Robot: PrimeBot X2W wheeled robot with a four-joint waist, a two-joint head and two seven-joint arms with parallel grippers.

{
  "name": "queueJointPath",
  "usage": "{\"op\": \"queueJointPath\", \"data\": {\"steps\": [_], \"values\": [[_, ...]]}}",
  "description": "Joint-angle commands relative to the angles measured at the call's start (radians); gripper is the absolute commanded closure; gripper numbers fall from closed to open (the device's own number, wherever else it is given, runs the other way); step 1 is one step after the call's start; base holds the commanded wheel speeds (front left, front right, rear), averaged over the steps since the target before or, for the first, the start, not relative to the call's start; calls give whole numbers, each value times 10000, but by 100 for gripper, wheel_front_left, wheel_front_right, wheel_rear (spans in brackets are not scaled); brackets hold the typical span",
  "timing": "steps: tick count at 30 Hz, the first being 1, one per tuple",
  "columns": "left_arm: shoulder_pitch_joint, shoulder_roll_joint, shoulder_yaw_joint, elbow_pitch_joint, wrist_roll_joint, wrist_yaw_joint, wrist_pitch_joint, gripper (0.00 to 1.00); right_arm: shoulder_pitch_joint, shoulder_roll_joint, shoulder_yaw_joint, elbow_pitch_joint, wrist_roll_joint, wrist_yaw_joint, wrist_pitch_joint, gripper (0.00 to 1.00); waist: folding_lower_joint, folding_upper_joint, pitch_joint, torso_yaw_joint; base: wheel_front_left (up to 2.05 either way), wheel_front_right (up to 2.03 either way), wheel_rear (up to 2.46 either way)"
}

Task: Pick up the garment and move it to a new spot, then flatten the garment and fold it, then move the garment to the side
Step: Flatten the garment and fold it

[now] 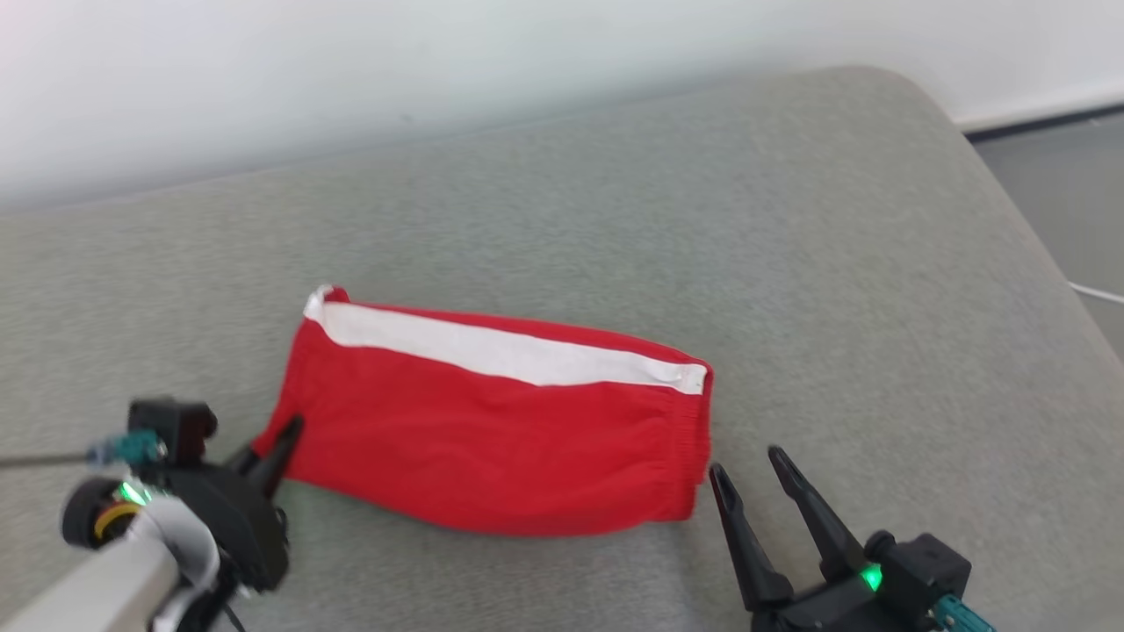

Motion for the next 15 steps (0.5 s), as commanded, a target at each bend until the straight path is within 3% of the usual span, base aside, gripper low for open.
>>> {"op": "queueJointPath", "data": {"steps": [1,10,15], "values": [[407,4,54,-292,-60,162,-238,100,218,-35,-73,163,19,-24,-42,0,1,0,-463,623,0,0,0],[2218,-280,316,-1710,-338,1245,-1209,100,690,-115,-578,549,-12,-24,-43,0,1,0,-684,1335,0,0,0],[2936,-472,406,-2077,-250,1507,-1346,100,952,-80,-740,602,-64,-24,-43,0,1,0,-806,1574,0,0,0]]}}
